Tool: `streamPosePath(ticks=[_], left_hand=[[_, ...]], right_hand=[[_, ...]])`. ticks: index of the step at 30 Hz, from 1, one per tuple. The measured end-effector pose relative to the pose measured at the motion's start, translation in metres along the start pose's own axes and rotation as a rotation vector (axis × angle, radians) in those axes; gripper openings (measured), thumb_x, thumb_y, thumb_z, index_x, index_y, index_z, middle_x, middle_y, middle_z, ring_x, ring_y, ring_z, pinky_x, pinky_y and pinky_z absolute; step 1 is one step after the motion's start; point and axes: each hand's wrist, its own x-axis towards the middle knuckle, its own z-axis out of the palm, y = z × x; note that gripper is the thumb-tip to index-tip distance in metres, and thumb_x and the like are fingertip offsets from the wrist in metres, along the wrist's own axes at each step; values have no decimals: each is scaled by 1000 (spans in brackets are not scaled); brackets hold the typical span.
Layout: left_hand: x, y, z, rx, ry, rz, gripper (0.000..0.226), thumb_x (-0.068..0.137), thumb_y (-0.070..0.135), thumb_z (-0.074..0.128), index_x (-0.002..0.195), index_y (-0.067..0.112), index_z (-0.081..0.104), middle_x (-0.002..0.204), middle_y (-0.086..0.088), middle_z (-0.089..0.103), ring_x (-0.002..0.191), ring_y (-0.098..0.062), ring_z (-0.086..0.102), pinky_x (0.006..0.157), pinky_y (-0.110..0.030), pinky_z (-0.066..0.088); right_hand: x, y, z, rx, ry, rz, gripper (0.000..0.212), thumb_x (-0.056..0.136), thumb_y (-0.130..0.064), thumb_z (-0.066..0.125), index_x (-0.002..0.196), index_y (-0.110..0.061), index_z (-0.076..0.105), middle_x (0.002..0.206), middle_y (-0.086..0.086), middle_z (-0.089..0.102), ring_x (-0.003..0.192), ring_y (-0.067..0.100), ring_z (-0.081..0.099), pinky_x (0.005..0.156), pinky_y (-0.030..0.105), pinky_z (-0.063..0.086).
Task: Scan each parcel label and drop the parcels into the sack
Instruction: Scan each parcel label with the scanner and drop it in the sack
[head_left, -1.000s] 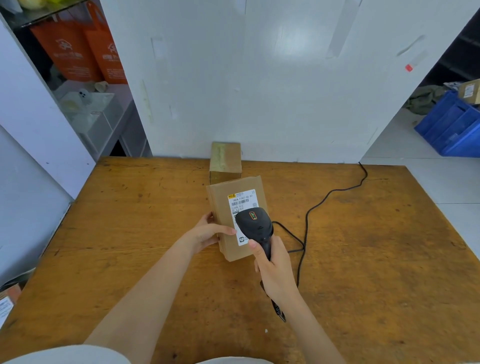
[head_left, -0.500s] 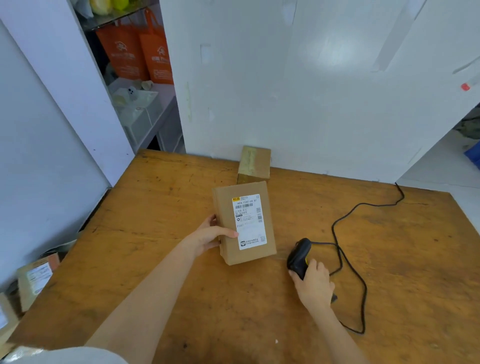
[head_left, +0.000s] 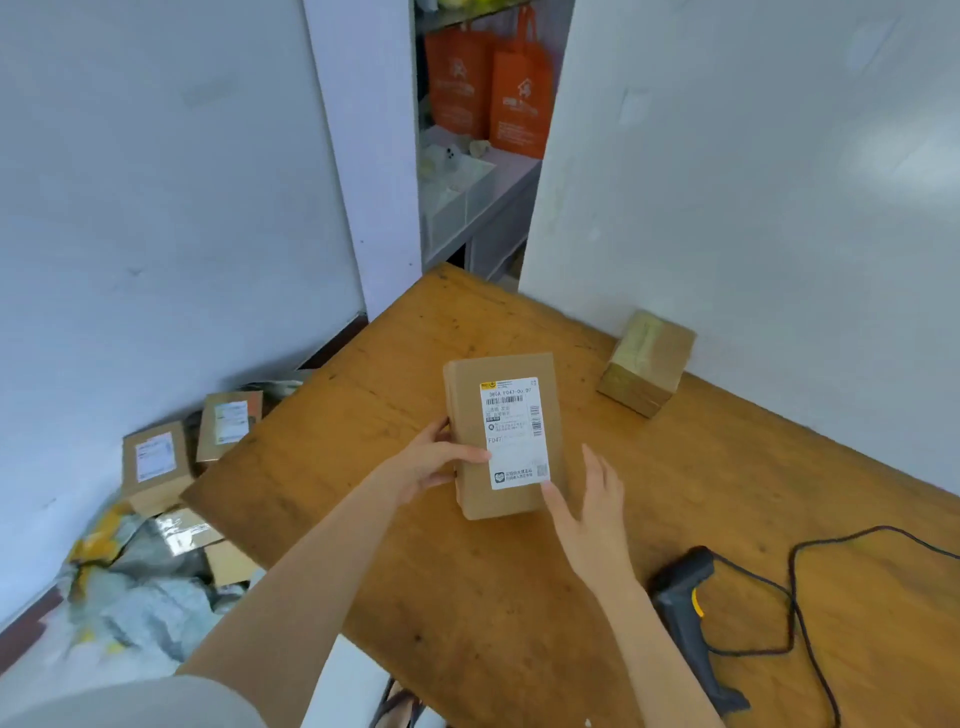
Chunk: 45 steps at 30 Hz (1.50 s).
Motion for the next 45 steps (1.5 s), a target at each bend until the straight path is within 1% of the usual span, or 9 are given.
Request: streamPosePath(ticks=[5, 11, 17, 20, 24, 30, 33, 37, 45], left_hand=[[-30, -3, -67, -117, 114, 37, 103, 65, 21, 87, 150, 30, 28, 136, 6, 56, 124, -18, 53, 107, -45, 42], [-70, -6, -185, -299, 318, 134, 84, 65, 50, 83, 139, 37, 44, 119, 7, 68, 110, -16, 64, 91, -39, 52], [-93, -9, -319, -357, 494, 134, 63, 75, 61, 68, 131, 38, 52, 108, 7, 72, 104, -18, 64, 80, -39, 55], [-96, -4, -387, -303, 468, 90, 63, 81, 66, 58, 138, 45, 42, 121, 8, 64, 115, -21, 59, 91, -53, 51], [-89, 2, -458, -311, 395, -26, 74, 85, 68, 51, 147, 53, 12, 149, 5, 38, 139, -30, 35, 93, -71, 41], [-54, -1, -519, -200, 383, -43, 63, 90, 68, 39, 146, 56, 13, 159, 7, 23, 140, -29, 32, 89, -57, 50], [-38, -13, -534, -53, 511, -105, 62, 95, 60, 34, 152, 40, 17, 161, -2, 18, 143, -34, 25, 95, -52, 42], [-24, -31, -548, 62, 563, -165, 52, 103, 41, 28, 152, 24, 23, 158, -8, 24, 138, -36, 32, 90, -48, 44], [-19, -47, -544, 227, 534, -159, 48, 105, 31, 26, 145, 6, 36, 149, -16, 40, 137, -31, 35, 110, -39, 28]], right_hand=[[33, -61, 67, 190, -162, -41, 79, 86, -48, 63, 149, -21, 24, 150, -2, 36, 133, 11, 35, 107, 28, 33], [47, -159, 163, 293, -327, -255, 82, 78, -45, 73, 144, -27, 30, 134, -12, 38, 116, -8, 35, 86, 4, 31], [55, -261, 280, 286, -447, -322, 79, 79, -45, 72, 144, -24, 31, 133, -6, 42, 120, 3, 41, 97, 22, 40], [60, -303, 334, 276, -495, -299, 71, 80, -42, 71, 139, -26, 35, 130, -8, 48, 122, 8, 44, 104, 36, 44], [76, -342, 393, 221, -513, -262, 62, 82, -35, 71, 134, -24, 40, 123, -11, 52, 115, 7, 48, 102, 37, 45], [109, -364, 443, 93, -589, -166, 61, 91, -39, 59, 144, -21, 35, 140, -4, 50, 132, 18, 45, 102, 31, 40], [119, -359, 453, -43, -546, -99, 64, 96, -38, 52, 150, -13, 27, 155, 5, 33, 142, 22, 31, 114, 36, 27], [121, -347, 454, -125, -554, -92, 54, 99, -36, 47, 146, -12, 35, 150, 7, 39, 138, 21, 38, 111, 33, 31], [114, -338, 443, -166, -515, -88, 43, 99, -34, 46, 136, -12, 46, 140, 7, 48, 129, 19, 45, 105, 29, 35]])
